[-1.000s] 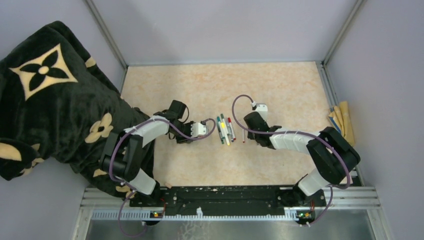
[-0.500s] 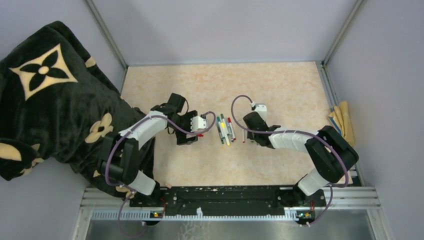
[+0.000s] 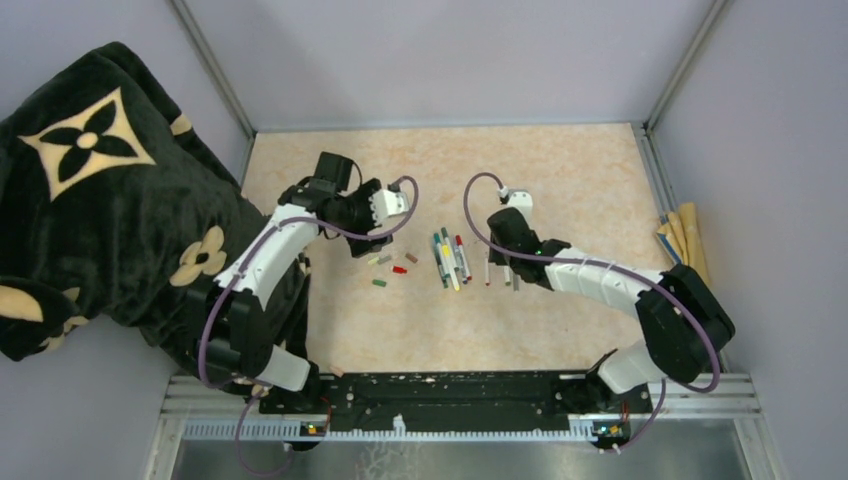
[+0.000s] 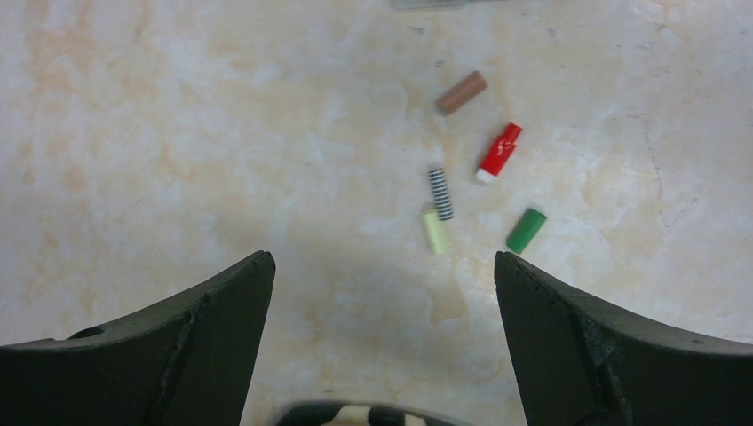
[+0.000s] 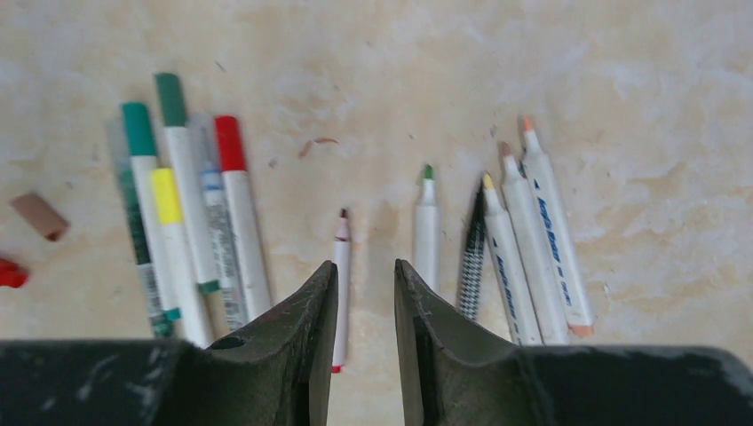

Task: Open the pen caps

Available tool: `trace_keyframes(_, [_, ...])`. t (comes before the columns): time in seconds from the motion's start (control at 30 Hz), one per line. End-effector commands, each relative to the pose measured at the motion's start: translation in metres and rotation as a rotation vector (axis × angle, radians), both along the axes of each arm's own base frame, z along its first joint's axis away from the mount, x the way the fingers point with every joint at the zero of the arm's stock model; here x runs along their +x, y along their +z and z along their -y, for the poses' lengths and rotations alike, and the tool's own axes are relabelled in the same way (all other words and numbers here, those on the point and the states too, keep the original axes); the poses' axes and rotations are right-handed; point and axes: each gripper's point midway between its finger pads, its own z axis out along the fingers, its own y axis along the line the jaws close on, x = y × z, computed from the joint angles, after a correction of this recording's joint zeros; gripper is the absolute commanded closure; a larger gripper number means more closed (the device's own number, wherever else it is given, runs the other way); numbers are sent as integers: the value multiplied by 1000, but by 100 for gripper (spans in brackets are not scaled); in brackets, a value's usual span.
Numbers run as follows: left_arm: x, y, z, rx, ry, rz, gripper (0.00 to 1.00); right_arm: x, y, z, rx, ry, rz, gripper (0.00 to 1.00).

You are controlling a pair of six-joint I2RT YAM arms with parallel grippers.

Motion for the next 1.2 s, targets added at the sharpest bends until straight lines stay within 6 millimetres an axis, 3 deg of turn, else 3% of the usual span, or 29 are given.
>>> trace_keyframes(0.0, [21,45,-14,-102,131,75,1,16,31,-42,55,87,64,72])
trace_keyframes(0.2, [42,78,-43,-177,255,192,1,27,17,-75,58,147,27,76])
trace_keyframes(0.33, [42,88,-51,-233,279,206,1,30,-1,-81,31,157,-12,78])
trace_keyframes(0.9, [36,74,-50,-245,289,134,1,20,-38,-87,-12,185,-82,79])
trace_keyframes(1.0, [34,72,-49,-246,283,129,1,21,-35,-84,-20,170,-74,79])
trace_keyframes(1.17, [35,71,-49,-243,281,128,1,29,-7,-77,-29,121,-17,79])
